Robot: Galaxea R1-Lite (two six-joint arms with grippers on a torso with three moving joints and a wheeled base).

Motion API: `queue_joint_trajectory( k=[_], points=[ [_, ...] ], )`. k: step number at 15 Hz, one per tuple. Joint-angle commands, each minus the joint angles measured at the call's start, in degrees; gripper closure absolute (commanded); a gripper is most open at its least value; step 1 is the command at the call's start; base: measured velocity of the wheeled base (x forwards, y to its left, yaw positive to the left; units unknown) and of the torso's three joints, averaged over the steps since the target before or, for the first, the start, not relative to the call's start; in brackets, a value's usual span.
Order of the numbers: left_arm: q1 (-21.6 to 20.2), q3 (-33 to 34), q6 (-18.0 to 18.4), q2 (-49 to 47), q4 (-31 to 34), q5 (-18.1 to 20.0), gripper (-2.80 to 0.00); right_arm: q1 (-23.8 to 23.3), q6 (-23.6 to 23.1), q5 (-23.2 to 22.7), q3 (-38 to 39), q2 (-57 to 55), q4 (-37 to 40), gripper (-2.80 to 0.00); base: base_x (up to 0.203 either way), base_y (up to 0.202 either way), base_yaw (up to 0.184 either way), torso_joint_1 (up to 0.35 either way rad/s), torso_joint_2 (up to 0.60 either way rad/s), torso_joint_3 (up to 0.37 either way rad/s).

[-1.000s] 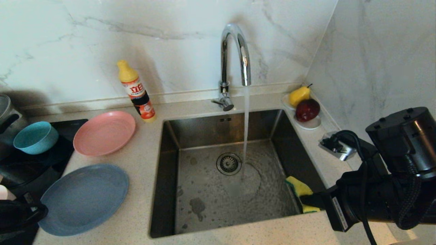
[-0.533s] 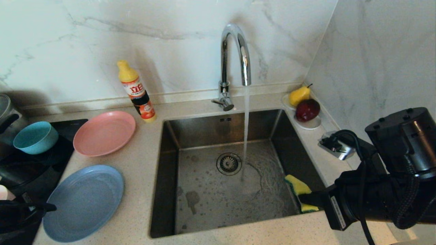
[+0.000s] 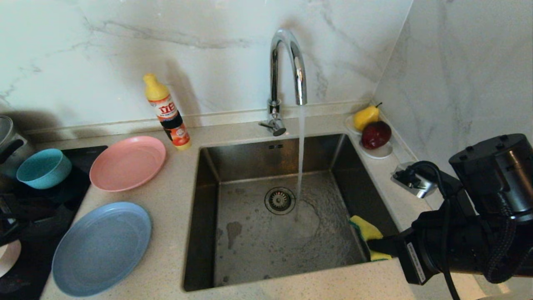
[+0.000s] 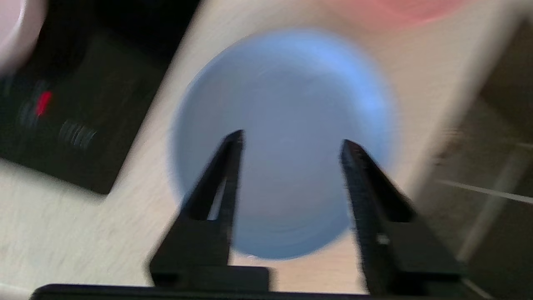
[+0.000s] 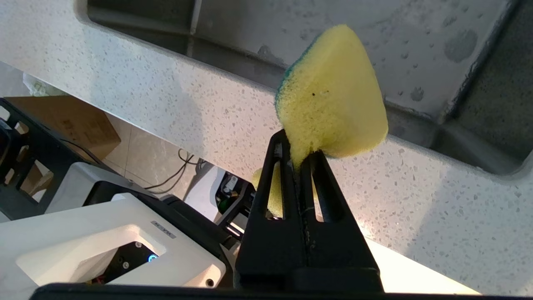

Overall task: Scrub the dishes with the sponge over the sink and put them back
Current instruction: Put down the sponge

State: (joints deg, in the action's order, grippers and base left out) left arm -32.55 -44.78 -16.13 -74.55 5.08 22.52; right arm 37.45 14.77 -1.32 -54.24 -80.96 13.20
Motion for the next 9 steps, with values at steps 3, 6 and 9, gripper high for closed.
queue_joint_trajectory(
  k=[3,6,9],
  points=[
    [5.0,-6.3,18.1,0.2,-9.5,1.3,0.0,-0.8,0.1,0.0,0.2,0.7,0.1,0.0,0.0,0.0,0.0,0.0,0.0,0.0],
    [17.3,-6.6,21.3,-2.8,-19.8,-5.5,0.0,-1.1,0.1,-0.1,0.4,0.3,0.1,0.0,0.0,0.0,0.0,0.0,0.0,0.0],
    [31.8,-5.3,21.6,-4.3,-32.6,-20.5,0.0,-1.2,-0.1,0.0,0.4,0.1,0.1,0.0,0.0,0.0,0.0,0.0,0.0,0.0]
  ],
)
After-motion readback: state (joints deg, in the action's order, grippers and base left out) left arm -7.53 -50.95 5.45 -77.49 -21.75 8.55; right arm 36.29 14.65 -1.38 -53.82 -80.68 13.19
